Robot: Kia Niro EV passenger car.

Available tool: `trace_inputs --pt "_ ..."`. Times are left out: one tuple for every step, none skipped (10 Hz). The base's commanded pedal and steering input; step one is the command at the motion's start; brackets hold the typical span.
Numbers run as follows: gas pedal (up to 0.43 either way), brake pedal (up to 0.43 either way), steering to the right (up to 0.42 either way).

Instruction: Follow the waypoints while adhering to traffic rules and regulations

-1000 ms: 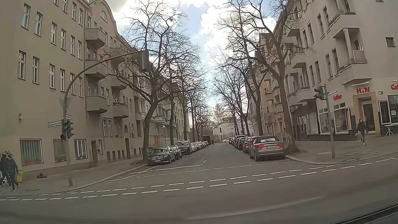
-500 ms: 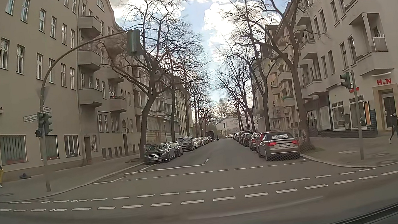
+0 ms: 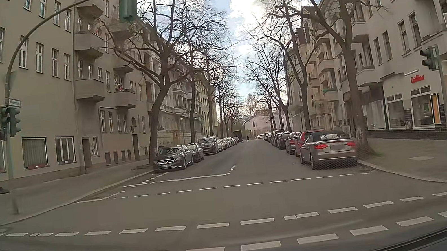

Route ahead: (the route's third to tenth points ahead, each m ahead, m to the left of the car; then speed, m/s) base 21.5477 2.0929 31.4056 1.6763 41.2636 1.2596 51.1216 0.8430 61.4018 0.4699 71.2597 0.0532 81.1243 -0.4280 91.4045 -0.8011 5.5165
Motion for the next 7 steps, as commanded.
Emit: trace_inputs --pt "0.079 0.024 -0.009" --pt "0.079 0.024 0.000" --pt "0.079 0.024 0.009" --pt "0.079 0.024 0.015" --pt "0.079 0.024 0.024" --pt "0.079 0.024 0.025" --pt "0.079 0.024 0.025"
